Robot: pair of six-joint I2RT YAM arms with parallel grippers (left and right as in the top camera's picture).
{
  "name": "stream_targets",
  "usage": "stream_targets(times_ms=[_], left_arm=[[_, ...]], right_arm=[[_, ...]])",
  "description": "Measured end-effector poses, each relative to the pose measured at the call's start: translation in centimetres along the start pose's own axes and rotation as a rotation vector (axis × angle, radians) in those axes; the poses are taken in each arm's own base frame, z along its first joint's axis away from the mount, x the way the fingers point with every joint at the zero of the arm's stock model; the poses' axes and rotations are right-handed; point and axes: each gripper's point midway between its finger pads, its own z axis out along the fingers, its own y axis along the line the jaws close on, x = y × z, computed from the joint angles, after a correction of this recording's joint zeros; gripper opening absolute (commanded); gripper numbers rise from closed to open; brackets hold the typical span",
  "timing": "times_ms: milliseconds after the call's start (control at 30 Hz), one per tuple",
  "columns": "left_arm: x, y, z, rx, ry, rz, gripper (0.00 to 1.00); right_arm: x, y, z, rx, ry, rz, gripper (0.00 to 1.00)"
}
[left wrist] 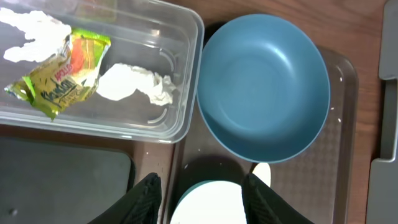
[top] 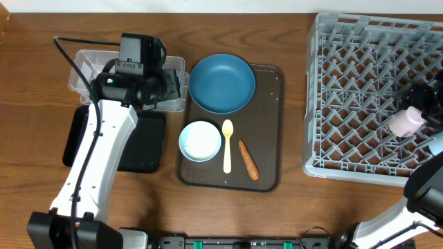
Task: Sort waste into correct bins and load items into the dishwasher rack
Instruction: 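Carry pink cup with right gripper and lower it into dish rack, then reach right gripper to blue bowl rim and grasp it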
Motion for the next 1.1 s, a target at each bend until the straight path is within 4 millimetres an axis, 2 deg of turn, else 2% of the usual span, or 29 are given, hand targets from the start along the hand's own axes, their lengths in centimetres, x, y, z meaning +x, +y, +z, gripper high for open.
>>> stream_targets(times_ms=[100,233,400,467,667,900,1000,1100], left_arm=[[0.2,0.1,0.0,-0.002,0.008,-0.001,0.45],[0.8,0.0,0.0,-0.006,0.032,0.001,0.45],[1.4,-0.6,0.1,-0.001,0.048,0.016,0.46],[1.4,-0.7,0.1,0.0,0.05,0.019,0.46],[1.6,-0.6,0.1,-0.009,0.054,0.019,0.46],[2.2,1.2,0.0,-0.104,0.073,0.017,0.46],[2.2,1.6,-0.1,-0.125,0.073,0.018,0.45],[2.2,1.7,-0.1,-0.133,0.071,0.018,0.46]], right_arm=[[-0.2,1.3,-0.3,-0.038,-0.016,-0.032,0.83],[-0.6,5.1,-2.1,-0.111,-0.087,-0.14,0.83],[0.9,12.5,-5.6,-0.22,-0.174,-0.358,0.86],[2.0,15.1,-6.1,-0.251,-0.176,-0.431,0.86],[5.7,21.8,-6.0,-0.315,-0.149,-0.616,0.85],[8.9,29.9,-6.0,-0.4,-0.214,-0.814,0.82],[10.1,33.2,-4.8,-0.42,-0.228,-0.853,0.79],[11.1,35.8,-2.4,-0.423,-0.214,-0.859,0.72]])
